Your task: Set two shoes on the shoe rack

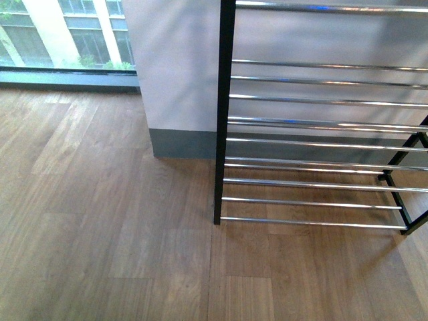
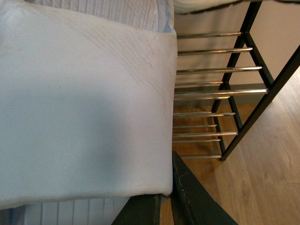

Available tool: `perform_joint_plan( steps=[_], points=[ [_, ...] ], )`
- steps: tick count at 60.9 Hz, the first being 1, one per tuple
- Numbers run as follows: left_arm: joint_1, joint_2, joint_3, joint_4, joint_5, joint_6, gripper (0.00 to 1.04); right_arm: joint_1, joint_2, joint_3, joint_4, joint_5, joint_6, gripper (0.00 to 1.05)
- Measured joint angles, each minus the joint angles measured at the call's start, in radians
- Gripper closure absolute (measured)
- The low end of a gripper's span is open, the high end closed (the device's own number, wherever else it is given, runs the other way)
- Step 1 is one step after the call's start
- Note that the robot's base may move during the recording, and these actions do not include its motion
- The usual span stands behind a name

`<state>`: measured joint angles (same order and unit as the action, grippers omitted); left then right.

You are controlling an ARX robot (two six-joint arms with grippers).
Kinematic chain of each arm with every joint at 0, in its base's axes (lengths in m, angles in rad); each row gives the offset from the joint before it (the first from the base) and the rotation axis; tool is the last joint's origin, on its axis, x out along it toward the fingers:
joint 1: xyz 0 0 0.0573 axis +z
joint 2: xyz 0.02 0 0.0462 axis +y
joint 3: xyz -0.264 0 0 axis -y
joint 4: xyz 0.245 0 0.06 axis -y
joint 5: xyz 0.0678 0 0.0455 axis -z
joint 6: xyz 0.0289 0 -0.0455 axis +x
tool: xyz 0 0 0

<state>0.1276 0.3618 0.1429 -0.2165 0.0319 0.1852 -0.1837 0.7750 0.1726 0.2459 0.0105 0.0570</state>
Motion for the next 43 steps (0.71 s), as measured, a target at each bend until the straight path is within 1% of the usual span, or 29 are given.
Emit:
perform_joint_plan(
  steps=[31, 33, 34, 37, 39, 43],
  points=[
    [0.000, 0.000, 0.000, 0.000, 0.001, 0.000, 1.03, 0.000, 0.000, 0.002, 0.000, 0.000, 0.000, 1.03],
    [0.000, 0.000, 0.000, 0.000, 0.001, 0.000, 1.03, -0.005, 0.012, -0.013, 0.056, -0.032, -0.014, 1.03],
    [0.000, 0.000, 0.000, 0.000, 0.001, 0.000, 1.03, -0.005, 0.019, -0.029, 0.128, -0.063, -0.025, 1.03],
    [0.000, 0.000, 0.000, 0.000, 0.000, 0.000, 1.03, 0.001, 0.025, -0.053, 0.245, -0.091, -0.036, 1.03],
    [0.000, 0.000, 0.000, 0.000, 0.001, 0.000, 1.03, 0.016, 0.024, -0.055, 0.298, -0.090, -0.047, 1.03],
    [0.000, 0.000, 0.000, 0.000, 0.001, 0.000, 1.03, 0.055, 0.021, -0.026, 0.317, -0.072, -0.061, 1.03]
  ],
)
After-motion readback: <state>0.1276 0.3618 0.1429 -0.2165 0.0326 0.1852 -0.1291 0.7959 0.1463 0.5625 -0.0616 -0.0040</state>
